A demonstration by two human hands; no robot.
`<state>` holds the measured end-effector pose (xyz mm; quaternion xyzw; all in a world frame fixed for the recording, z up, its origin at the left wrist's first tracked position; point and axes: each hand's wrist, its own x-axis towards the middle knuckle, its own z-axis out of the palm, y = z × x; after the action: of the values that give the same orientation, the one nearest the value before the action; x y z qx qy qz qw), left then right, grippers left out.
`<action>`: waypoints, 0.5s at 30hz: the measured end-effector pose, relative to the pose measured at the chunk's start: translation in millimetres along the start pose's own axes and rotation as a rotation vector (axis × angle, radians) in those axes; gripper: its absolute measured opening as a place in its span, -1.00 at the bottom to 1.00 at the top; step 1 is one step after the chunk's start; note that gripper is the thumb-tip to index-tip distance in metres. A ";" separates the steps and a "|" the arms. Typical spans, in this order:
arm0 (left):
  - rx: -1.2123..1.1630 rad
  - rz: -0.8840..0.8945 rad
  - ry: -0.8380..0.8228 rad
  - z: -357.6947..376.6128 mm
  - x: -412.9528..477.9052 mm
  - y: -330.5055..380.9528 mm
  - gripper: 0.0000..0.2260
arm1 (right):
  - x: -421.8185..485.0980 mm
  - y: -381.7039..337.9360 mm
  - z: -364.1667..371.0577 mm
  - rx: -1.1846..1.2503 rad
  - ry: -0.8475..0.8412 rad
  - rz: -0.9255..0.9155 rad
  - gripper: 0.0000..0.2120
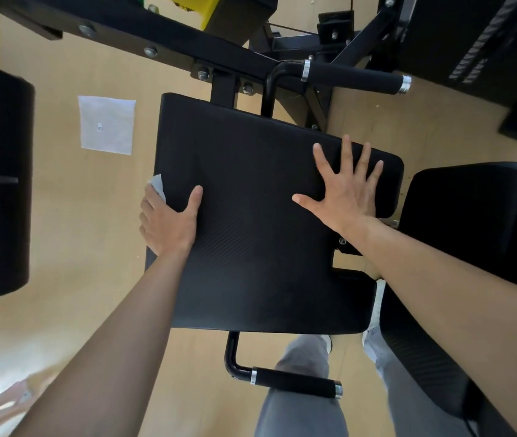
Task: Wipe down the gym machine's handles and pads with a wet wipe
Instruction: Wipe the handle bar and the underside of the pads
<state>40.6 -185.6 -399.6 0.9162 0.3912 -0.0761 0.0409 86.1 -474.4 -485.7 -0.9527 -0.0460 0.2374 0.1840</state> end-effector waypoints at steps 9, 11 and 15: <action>0.049 0.042 -0.020 -3.3 -45.6 -51.1 0.02 | -47.3 -92.2 23.0 -0.116 -0.109 -0.489 0.05; 0.029 0.008 -0.048 -3.1 -45.8 -60.3 0.04 | -51.0 -88.6 30.8 -0.128 -0.099 -0.484 0.09; 0.019 0.035 -0.100 -4.2 -29.9 -61.8 0.09 | -48.3 -88.1 34.9 -0.138 -0.102 -0.475 0.10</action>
<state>-24.0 -163.6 -391.3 0.9184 0.3716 -0.1247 0.0533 27.0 -389.6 -460.5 -0.9124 -0.2938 0.2314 0.1666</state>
